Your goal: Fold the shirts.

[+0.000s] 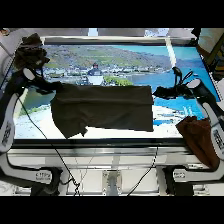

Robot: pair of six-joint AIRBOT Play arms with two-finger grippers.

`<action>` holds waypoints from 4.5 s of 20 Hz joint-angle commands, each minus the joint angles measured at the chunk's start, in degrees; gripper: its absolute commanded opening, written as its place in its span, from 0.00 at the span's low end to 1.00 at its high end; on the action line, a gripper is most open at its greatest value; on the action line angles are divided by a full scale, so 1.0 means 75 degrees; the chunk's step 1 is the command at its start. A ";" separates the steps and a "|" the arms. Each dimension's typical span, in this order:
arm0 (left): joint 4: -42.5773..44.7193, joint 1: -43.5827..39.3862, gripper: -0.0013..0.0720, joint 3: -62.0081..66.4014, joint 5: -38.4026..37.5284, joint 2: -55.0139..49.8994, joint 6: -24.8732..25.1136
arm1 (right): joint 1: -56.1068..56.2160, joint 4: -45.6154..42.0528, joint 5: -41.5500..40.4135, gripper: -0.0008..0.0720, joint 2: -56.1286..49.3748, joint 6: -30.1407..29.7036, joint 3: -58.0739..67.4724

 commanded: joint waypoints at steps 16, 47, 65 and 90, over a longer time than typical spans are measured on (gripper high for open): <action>-0.1877 0.1772 0.85 -0.7379 -0.0420 0.6496 -0.0586 | -0.1169 0.1338 0.0886 0.47 0.3850 0.0353 -0.5100; -0.4776 0.1757 0.03 -0.7376 0.0082 0.3054 0.0341 | -0.1169 -0.0035 0.1521 0.48 0.3844 0.1684 -0.5147; -0.4937 0.1757 0.03 -0.7376 -0.0323 0.3054 0.0682 | -0.0114 0.2142 -0.1865 0.28 0.2401 0.1329 -0.6213; -0.5365 0.1757 0.03 -0.6464 -0.0898 0.7128 0.0262 | -0.3389 0.1918 0.0874 0.05 0.6012 0.0128 -0.4503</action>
